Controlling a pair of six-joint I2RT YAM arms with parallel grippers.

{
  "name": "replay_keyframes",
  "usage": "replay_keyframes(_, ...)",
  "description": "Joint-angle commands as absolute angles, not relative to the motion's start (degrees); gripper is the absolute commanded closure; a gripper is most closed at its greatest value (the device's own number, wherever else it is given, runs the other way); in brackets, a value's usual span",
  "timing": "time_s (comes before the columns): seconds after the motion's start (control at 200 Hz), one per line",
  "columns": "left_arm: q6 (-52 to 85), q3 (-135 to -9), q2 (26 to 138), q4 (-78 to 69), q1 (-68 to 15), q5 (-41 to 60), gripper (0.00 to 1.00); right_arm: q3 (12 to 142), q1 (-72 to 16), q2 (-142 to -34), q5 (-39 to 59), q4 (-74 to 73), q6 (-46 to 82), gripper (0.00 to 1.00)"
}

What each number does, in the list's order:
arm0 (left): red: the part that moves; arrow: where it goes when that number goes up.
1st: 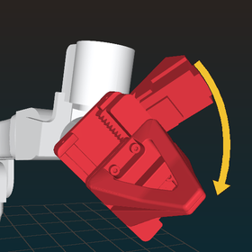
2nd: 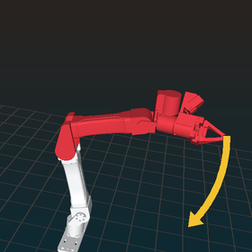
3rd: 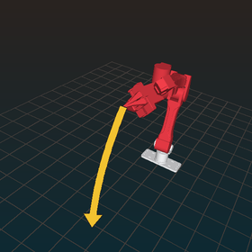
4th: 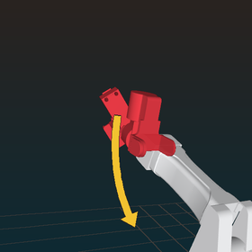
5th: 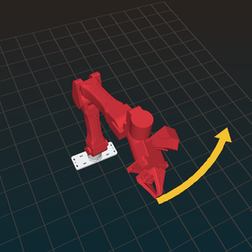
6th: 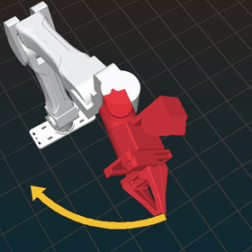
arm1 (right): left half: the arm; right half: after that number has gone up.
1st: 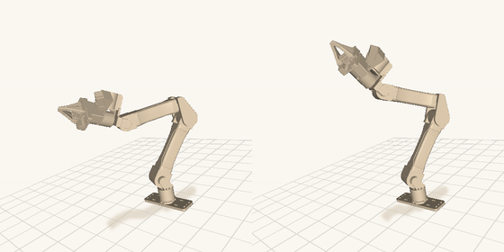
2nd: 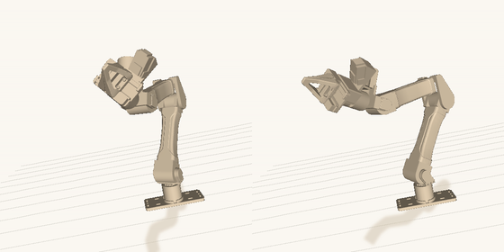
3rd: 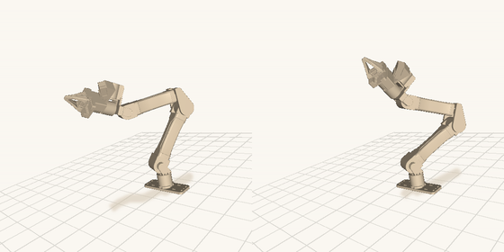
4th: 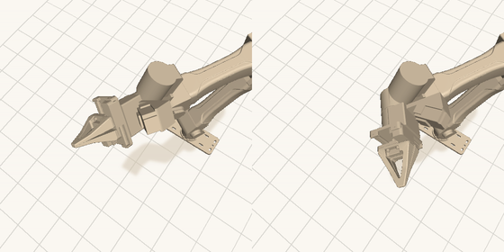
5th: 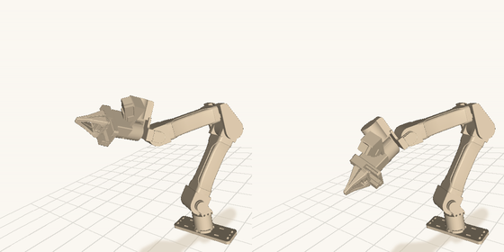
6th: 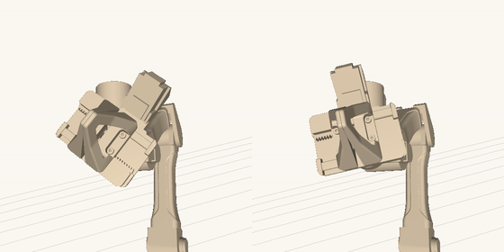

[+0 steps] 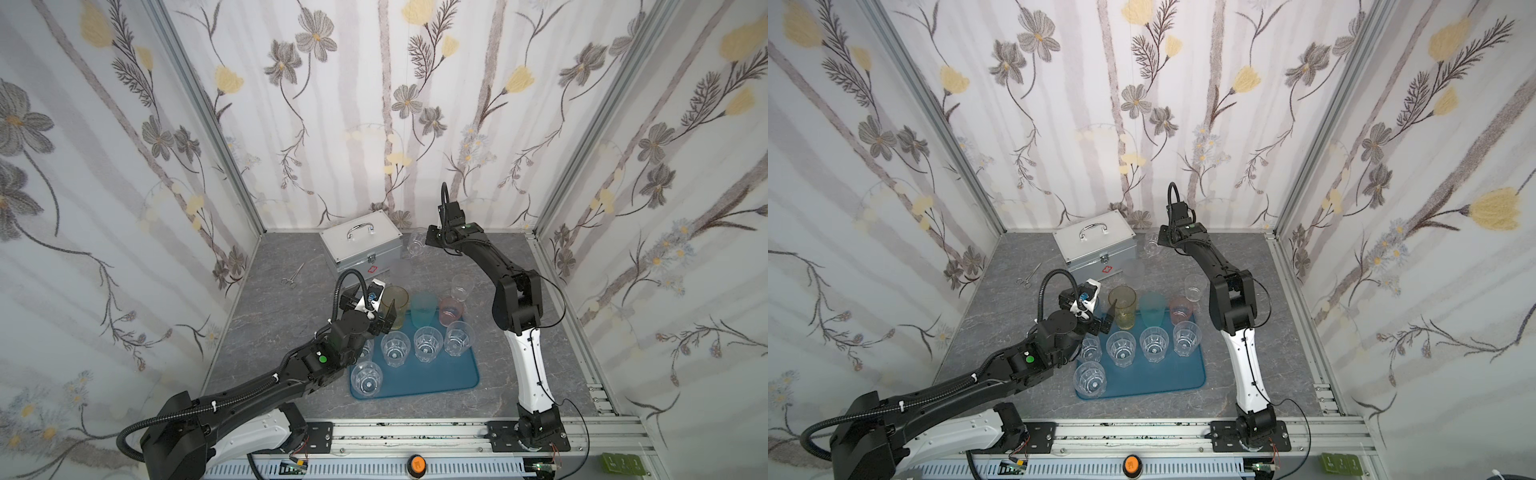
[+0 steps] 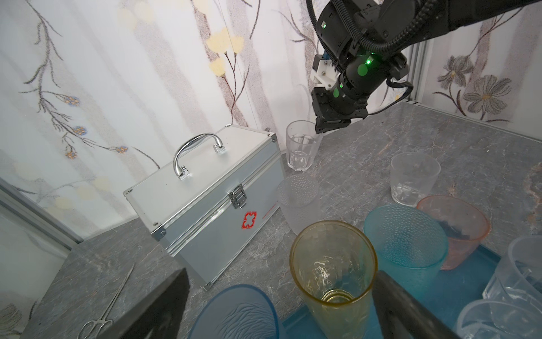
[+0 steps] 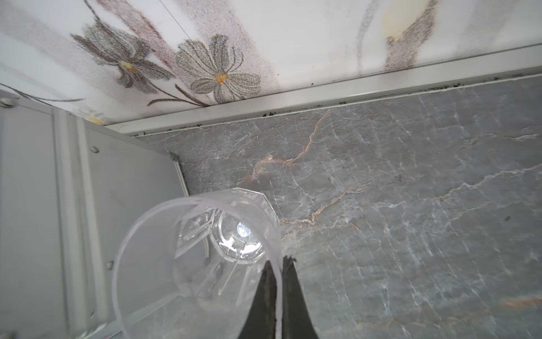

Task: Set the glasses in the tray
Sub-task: 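Reach the right gripper to a clear glass beside the case and grasp it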

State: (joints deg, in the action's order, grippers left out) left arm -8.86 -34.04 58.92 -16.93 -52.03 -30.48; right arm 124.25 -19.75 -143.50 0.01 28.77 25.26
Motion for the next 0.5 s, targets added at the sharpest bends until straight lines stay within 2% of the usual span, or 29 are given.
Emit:
replay_keyframes(0.0,-7.7,-33.9,57.7,-18.8,-52.0,-33.1,0.0,120.3,-19.7,-138.1,-0.9,26.1,24.7,1.0)
replay_keyframes(0.495,-5.6,-36.4,55.5,-18.3,-54.2,-40.8,0.0,91.8,-22.0,-109.1,0.4,17.1,27.4,1.0)
